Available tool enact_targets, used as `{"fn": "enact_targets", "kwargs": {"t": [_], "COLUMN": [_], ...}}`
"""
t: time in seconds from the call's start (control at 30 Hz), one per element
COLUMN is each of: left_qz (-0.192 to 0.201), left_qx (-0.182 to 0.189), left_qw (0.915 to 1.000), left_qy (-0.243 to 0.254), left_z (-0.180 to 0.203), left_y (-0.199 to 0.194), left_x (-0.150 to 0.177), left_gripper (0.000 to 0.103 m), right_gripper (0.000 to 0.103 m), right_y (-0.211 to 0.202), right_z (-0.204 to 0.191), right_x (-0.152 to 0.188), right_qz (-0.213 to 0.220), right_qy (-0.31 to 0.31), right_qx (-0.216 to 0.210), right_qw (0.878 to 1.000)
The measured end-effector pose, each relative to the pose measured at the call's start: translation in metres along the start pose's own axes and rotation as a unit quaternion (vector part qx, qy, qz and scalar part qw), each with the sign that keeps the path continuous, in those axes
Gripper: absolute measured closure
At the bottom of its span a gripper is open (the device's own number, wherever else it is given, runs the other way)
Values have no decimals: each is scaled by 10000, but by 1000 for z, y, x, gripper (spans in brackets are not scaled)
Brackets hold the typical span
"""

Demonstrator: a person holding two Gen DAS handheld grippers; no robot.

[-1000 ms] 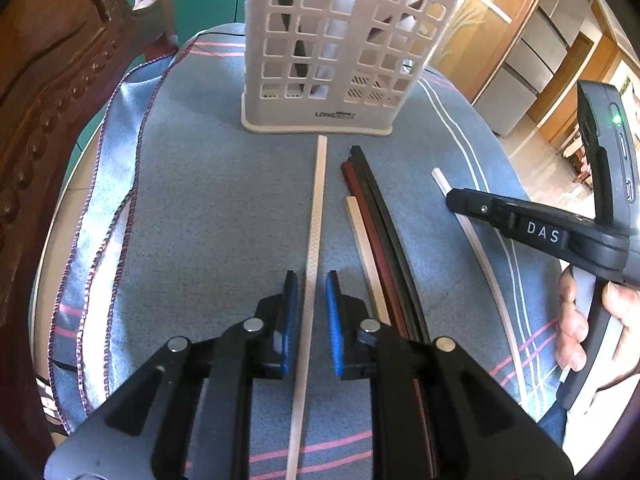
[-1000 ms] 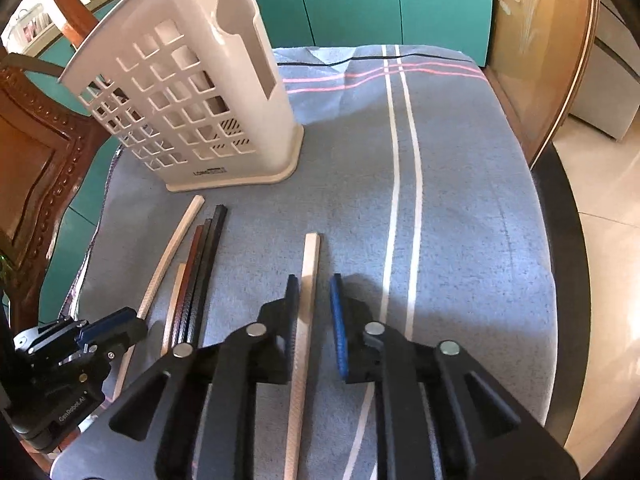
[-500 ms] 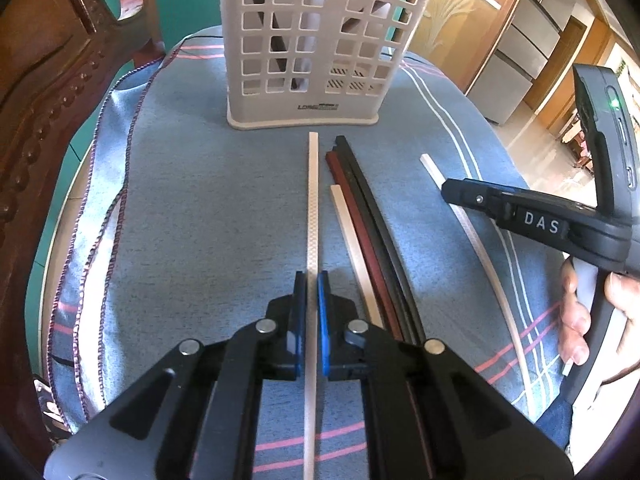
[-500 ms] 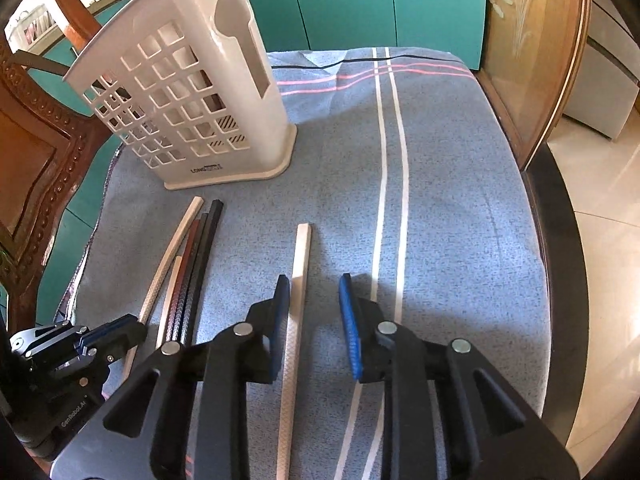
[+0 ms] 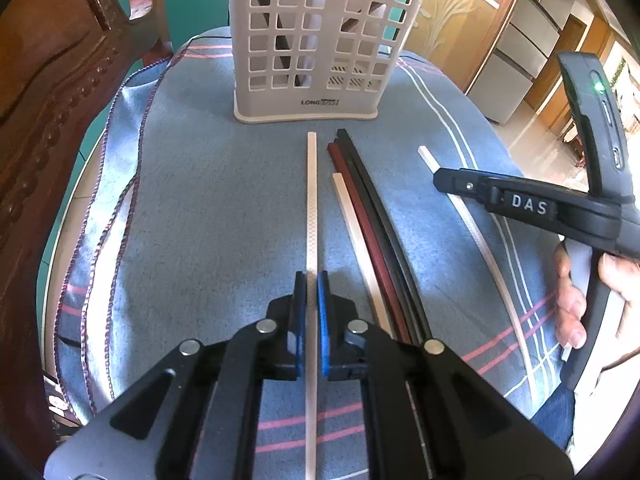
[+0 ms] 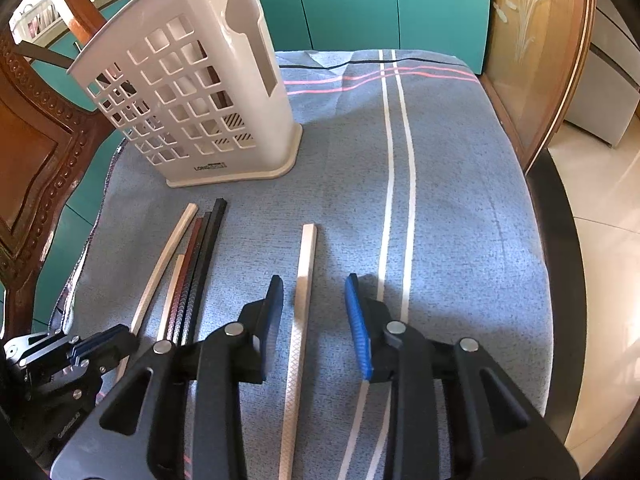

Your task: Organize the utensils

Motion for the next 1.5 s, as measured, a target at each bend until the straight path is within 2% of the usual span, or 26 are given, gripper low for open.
{"fn": "enact_targets", "kwargs": {"t": [0.1, 0.23, 0.4, 0.47, 0.53, 0.97, 1.17, 1.5], "left_qz": [10, -17, 15, 21, 49, 35, 72, 26], "left_qx": [-29, -107, -234, -323, -377, -458, -347, -303], "left_qw": [10000, 9999, 9997, 9993, 9989, 9989, 9994, 9995], "left_qy": [-54, -54, -80, -191, -274, -130, -57, -22], "left_z": [-3, -5, -8, -15, -21, -17, -10, -3], "left_y": [0, 2, 1, 0, -2, -2, -1, -4], "left_x": [-1, 0, -1, 0, 0, 1, 0, 9], "left_gripper": [96, 89, 88, 88, 94, 91, 96, 96], "right_gripper": [70, 69, 69, 69, 69, 69, 68, 68], "right_y": [0, 1, 1, 0, 0, 0, 0, 1], "right_z": [0, -1, -1, -1, -1, -1, -3, -4], "right_x": [0, 0, 0, 1, 1, 1, 1, 1], "right_qz": [-1, -2, 0, 0, 1, 1, 4, -10], "right_qy": [-2, -13, -15, -13, -12, -26, -40, -13], "right_qx": [-3, -6, -4, -3, -4, 30, 48, 27], "right_qw": [10000, 10000, 10000, 10000, 10000, 10000, 10000, 10000]}}
Point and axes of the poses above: each gripper's, at about its wrist camera, not at the fingertips, and y roughly the way its jaws point, z to its right, x to its underside, the point moved 8 cm from there along y, roughly the way its jaws point
